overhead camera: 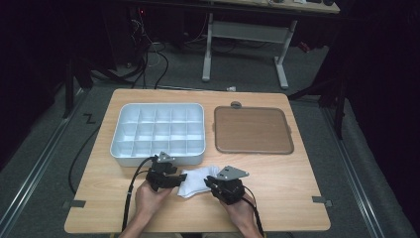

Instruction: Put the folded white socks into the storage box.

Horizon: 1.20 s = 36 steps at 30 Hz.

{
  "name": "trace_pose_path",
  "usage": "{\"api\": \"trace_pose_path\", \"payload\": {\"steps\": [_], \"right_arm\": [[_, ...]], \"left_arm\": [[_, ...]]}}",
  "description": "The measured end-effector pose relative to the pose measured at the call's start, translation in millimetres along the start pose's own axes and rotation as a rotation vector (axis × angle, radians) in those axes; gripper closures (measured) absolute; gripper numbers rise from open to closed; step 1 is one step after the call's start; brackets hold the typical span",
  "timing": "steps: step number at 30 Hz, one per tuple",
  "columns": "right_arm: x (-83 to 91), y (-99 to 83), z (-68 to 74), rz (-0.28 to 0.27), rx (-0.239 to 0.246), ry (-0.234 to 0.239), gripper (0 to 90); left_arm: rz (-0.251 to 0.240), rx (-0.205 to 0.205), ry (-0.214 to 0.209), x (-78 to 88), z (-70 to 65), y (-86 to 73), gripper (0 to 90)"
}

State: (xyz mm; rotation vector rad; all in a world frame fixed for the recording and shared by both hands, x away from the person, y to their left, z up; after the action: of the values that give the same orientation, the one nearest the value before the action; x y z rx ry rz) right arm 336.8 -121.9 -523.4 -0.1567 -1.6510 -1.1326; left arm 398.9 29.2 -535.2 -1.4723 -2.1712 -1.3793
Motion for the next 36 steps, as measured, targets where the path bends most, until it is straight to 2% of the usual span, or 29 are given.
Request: {"api": "trace_pose_path", "payload": {"steps": [1, 6, 13, 16, 20, 26, 32, 34, 36], "right_arm": [[-3.7, 2.0, 0.9, 0.006, -0.003, 0.005, 81.7], [-17.2, 6.6, 2.4, 0.034, -0.013, 0.018, 82.7], [-31.0, 1.8, 3.8, 0.072, -0.013, 0.016, 83.3], [-33.2, -1.5, 4.3, 0.075, -0.009, 0.016, 83.6], [-33.2, -3.4, 5.9, 0.075, 0.009, 0.007, 83.7], [-33.6, -4.9, 5.2, 0.073, 0.002, 0.022, 83.8], [-32.9, -7.4, 6.7, 0.065, 0.010, 0.012, 83.9], [-33.1, -7.7, 6.4, 0.058, 0.004, 0.022, 83.9], [-32.1, -9.1, 7.5, 0.065, -0.005, 0.025, 83.9]], "left_arm": [[-0.003, 0.012, -0.004, -0.3, 0.1, 0.8, 49.2], [0.001, 0.022, -0.003, -5.3, 0.0, 0.4, 49.1], [-0.006, 0.041, -0.003, -10.9, 1.4, 1.5, 49.9], [0.000, 0.047, -0.007, -12.6, 1.5, 0.7, 50.8], [0.009, 0.036, -0.003, -15.2, 0.8, -1.5, 52.4], [0.022, 0.017, -0.005, -14.9, -1.4, -5.1, 62.1], [0.022, 0.046, -0.041, -13.6, -1.6, -7.3, 72.7], [0.026, 0.053, -0.054, -12.9, -1.7, -8.0, 76.5], [0.027, 0.043, -0.057, -11.6, -3.2, -9.0, 80.0]]}}
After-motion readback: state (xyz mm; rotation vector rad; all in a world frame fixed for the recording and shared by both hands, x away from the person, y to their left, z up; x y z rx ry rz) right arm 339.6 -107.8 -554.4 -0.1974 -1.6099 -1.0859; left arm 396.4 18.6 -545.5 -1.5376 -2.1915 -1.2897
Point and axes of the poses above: each handheld gripper's, and its own axes: x roughly backward along the jaws, y roughly out of its top, z roughly to its left, the point moved 4 cm from there along -x, roughly forward along the jaws, and after that the axes turned 15 degrees about z, right-handed, at the moved point
